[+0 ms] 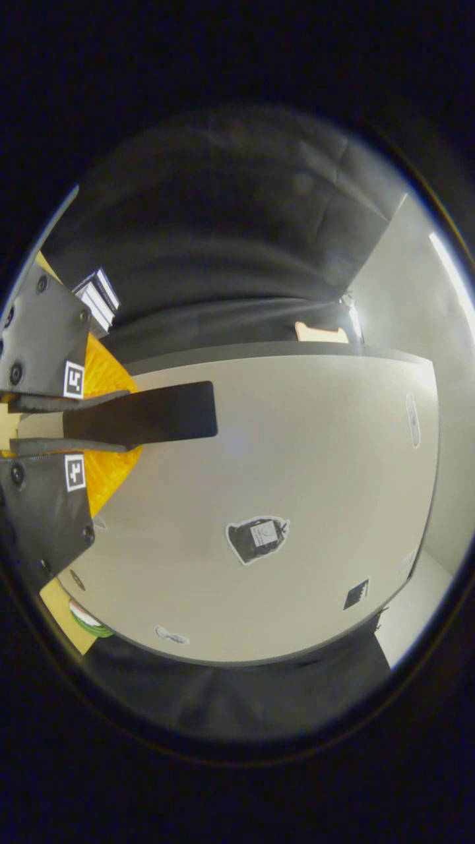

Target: Open the shoe cabinet door, grab the shoes and put them into the shoe cabinet, then close the shoe cabinet door.

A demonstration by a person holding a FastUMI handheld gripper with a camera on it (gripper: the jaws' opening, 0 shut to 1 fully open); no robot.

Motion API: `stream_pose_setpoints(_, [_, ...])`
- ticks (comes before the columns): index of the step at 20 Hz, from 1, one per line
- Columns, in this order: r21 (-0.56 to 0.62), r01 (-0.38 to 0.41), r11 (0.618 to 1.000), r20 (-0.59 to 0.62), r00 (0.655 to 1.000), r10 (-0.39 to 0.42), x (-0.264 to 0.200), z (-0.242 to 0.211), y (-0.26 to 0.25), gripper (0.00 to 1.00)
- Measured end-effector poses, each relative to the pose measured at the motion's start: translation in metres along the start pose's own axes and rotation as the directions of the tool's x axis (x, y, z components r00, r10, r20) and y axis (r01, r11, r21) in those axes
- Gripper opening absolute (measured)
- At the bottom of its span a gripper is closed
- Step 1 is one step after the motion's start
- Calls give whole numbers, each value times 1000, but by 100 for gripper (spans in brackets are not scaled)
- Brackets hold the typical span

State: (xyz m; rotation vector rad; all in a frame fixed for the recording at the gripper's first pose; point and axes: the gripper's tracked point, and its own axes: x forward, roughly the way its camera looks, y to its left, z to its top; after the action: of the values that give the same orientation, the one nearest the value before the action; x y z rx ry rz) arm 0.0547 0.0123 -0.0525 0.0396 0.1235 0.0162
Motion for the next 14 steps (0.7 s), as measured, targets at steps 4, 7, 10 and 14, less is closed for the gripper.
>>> stream_pose_setpoints(4, [9,14,1000,5,1000,-14,-2,1,-3,16])
stream_pose_setpoints(7, [20,34,999,16,999,-34,-7,1,-7,16])
stream_pose_setpoints(10, [22,57,998,25,998,-58,-13,1,-10,16])
stream_pose_setpoints(14, [40,80,996,29,996,-81,-22,3,-14,16])
